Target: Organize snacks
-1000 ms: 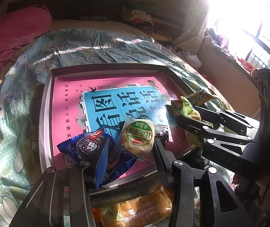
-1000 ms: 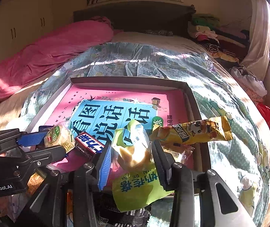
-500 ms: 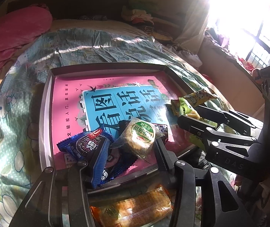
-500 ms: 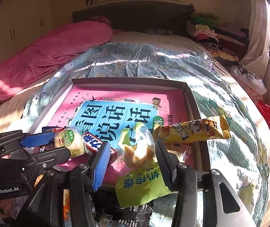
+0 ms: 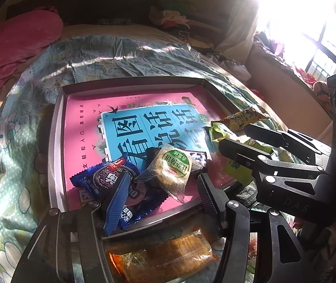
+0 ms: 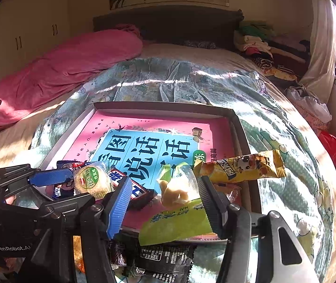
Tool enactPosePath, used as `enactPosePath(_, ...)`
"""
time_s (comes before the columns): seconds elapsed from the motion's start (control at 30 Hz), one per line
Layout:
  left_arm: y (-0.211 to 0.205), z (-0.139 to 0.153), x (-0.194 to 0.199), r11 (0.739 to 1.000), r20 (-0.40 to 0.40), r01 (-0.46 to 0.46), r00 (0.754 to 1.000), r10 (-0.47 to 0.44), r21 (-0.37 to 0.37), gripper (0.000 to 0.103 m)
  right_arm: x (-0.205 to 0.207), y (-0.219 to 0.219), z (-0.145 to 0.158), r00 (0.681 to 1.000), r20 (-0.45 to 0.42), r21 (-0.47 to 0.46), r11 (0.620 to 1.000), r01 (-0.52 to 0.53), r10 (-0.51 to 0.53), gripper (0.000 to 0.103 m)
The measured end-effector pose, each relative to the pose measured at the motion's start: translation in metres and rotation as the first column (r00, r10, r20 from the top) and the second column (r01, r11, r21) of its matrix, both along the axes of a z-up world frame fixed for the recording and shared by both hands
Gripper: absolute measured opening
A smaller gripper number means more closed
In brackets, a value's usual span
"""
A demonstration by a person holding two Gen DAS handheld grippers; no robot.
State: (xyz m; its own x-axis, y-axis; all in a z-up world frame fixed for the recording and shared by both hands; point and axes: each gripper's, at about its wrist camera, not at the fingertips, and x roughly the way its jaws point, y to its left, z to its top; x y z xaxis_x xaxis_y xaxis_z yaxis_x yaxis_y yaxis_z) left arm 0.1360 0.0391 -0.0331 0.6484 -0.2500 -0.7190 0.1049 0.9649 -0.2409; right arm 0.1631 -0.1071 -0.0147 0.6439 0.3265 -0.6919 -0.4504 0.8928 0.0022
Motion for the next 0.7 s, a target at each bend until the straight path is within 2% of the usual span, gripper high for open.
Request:
enactPosePath(0.13, 0.0025, 0.0004, -0.0003, 1.0, -0.003, -0.009, 1.0, 0.009, 0.003, 0.065, -0.0001, -0.0022, 0.0027, 1.0, 0.005, 0.007, 1.0, 0.008, -0.008, 0.063)
enactPosePath(0.43, 0.0084, 0.0033, -0.0019, 0.999, -0.001, -0.032, 0.999, 0.032, 0.006, 0.07, -0.0016, -0.0042, 0.007, 0.999, 0.022, 0.007, 1.0, 0.027, -0.027, 0.063)
enactPosePath(0.57, 0.0095, 0.0053, -0.004, 1.0, 0.008, -0.03, 1.0, 0.03, 0.004, 0.075, -0.0018, -0.005, 0.0075, 0.999, 0.02, 0.01, 0.999, 0.034, -0.034, 0.068)
enactPosePath(0.7, 0.01, 0.0084, -0.007, 0.999, 0.018, -0.035, 0.999, 0.035, 0.01, 0.075, -0.0036, -0.0069, 0.0084, 0.999, 0.022, 0.022, 0.999, 0.041, -0.042, 0.069)
